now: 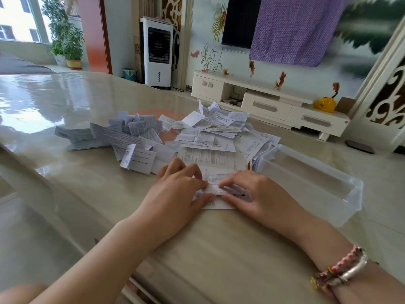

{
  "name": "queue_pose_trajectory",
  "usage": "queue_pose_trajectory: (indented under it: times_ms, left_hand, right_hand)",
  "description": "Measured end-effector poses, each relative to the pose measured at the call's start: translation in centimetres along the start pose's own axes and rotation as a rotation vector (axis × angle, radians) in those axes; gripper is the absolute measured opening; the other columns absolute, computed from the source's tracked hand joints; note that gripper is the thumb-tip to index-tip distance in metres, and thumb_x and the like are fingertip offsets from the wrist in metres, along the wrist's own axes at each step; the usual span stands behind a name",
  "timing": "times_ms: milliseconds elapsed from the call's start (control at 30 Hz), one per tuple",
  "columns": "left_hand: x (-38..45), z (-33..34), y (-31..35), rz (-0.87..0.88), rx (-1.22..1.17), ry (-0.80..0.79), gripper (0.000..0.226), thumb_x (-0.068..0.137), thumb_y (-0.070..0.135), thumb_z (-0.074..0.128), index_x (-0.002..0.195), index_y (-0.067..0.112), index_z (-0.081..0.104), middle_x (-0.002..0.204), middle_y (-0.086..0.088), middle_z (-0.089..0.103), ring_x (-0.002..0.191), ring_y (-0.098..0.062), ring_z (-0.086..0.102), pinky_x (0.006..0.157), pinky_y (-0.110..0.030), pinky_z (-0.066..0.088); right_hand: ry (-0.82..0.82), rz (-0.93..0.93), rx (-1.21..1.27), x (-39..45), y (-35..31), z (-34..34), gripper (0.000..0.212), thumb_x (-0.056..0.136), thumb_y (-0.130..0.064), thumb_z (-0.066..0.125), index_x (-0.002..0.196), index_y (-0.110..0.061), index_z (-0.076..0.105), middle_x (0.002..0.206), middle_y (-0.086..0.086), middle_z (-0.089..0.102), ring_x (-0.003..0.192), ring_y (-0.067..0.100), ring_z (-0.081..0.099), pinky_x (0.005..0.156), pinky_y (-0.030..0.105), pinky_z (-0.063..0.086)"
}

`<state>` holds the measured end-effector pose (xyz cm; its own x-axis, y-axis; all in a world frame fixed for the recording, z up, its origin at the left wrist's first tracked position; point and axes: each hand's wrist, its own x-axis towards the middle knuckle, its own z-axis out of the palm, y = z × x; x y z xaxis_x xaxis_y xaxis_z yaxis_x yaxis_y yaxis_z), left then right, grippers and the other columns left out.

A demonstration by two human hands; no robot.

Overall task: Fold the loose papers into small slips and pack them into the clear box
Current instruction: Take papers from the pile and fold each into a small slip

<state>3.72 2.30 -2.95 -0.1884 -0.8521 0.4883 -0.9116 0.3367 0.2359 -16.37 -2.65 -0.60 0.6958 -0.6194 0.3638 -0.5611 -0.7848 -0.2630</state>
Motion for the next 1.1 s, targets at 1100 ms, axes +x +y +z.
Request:
queue_pose_trajectory:
  times_ms: [1100]
  left_hand:
    - [0.2,0.3,0.4,-0.025,0.028,0.060,0.028,0.088,0.018,0.059,0.106,0.034,0.072,0.096,0.010,0.057,0.096,-0.020,0.042,0.083,-0.029,0.027]
  right_hand:
    - [0.006,0.055,-0.196,0.6,0.2,1.3,0.023,0.089,-0.027,0.050,0.107,-0.025,0.064,0.105,-0.009,0.057,0.099,0.015,0.051,0.084,0.031,0.040]
